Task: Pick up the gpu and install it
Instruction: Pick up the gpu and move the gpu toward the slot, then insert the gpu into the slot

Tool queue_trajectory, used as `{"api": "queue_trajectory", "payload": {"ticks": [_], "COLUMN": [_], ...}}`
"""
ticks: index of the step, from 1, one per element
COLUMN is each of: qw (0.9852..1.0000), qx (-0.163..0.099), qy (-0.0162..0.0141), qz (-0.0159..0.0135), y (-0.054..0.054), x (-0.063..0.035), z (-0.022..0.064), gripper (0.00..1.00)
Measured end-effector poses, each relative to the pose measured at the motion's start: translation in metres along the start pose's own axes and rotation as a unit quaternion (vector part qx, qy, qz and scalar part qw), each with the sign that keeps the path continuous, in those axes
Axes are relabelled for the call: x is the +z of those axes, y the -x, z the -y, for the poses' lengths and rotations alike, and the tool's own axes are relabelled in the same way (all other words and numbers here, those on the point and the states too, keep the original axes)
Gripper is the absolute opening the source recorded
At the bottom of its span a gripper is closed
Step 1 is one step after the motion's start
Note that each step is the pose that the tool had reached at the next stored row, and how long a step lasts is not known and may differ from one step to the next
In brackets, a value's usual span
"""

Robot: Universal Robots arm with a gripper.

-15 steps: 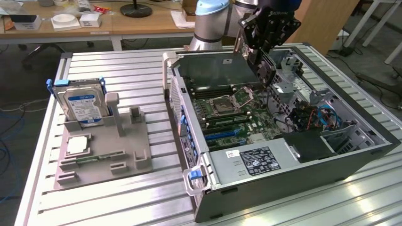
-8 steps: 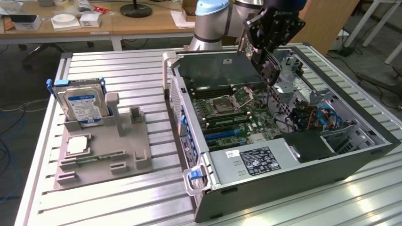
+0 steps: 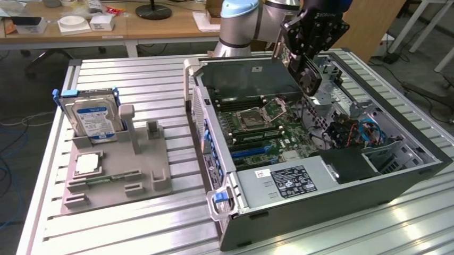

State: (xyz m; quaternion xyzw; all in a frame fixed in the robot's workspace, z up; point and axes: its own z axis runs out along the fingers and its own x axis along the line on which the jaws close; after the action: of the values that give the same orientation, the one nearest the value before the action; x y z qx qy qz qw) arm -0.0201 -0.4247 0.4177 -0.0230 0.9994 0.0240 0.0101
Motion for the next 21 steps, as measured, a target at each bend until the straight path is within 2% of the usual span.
{"api": "queue_trajectory", "payload": {"ticks": [10, 21], "qw": [1.0000, 0.9997], "qx": [0.000, -0.023], "qy": [0.0000, 0.0037], "qz": [0.0000, -0.0009], "y": [0.0000, 0.0000], "x": [0.0000, 0.0000], "z": [0.0000, 0.0000], "gripper": [0.27, 0.27]}}
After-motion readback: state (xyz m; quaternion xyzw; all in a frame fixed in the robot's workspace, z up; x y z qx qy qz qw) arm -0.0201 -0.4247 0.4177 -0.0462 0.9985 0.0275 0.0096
